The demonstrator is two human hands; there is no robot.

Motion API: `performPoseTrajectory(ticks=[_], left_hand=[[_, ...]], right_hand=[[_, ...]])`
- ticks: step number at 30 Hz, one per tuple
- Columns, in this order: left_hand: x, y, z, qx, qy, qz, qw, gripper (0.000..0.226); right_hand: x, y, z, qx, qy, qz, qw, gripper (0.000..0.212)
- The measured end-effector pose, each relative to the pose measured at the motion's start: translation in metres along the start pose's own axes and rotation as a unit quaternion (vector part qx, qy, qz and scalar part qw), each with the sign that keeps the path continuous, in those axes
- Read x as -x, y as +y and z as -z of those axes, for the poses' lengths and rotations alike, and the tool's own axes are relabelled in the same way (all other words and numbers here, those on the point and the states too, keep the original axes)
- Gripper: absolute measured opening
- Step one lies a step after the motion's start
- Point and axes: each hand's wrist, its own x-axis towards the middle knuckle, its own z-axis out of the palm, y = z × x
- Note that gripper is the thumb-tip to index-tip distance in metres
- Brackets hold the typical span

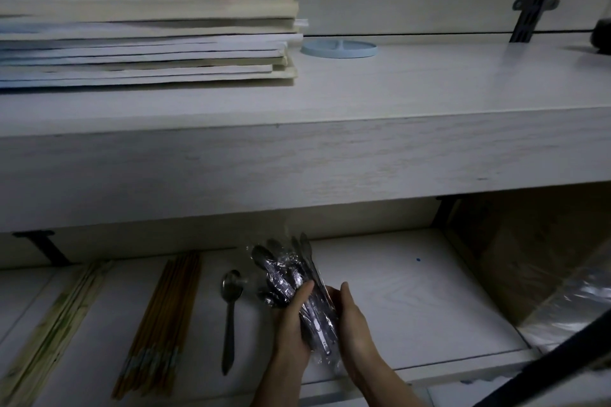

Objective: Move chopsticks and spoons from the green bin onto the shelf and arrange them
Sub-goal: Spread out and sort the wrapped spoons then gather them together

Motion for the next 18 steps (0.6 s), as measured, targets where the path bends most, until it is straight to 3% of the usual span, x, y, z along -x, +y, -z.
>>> performPoseTrajectory(ticks=[3,6,8,11,14,18], left_hand=[[0.000,-0.003,0.001,0.027,-0.013,0.033,0.999,0.044],[-0.002,-0.004,0.003,-0.013,-0.020,0.041,0.999,0.033],[-0.003,-0.003,0.007,-0.058,-0.014,0.013,0.998,0.032],[-0.007,0.001,0.011,-0.139,-0.032,-0.054,0.988,0.029],[-0.006,0.009,0.005,-0.219,-0.088,-0.097,0.967,0.037],[-0.007,0.017,0.002,-0.301,-0.115,-0.156,0.934,0.044]], right_hand=[[-0.001,0.002,-0.002,0.049,-0.023,0.020,0.998,0.052],[0.000,0.001,0.000,0.084,-0.036,0.012,0.996,0.049],[0.000,-0.005,0.003,0.060,-0.071,0.006,0.996,0.050],[-0.005,-0.023,0.010,0.058,-0.116,0.068,0.989,0.047],[-0.011,-0.041,0.013,0.100,-0.121,0.139,0.978,0.072],[-0.012,-0.042,0.012,0.131,-0.131,0.184,0.965,0.081]])
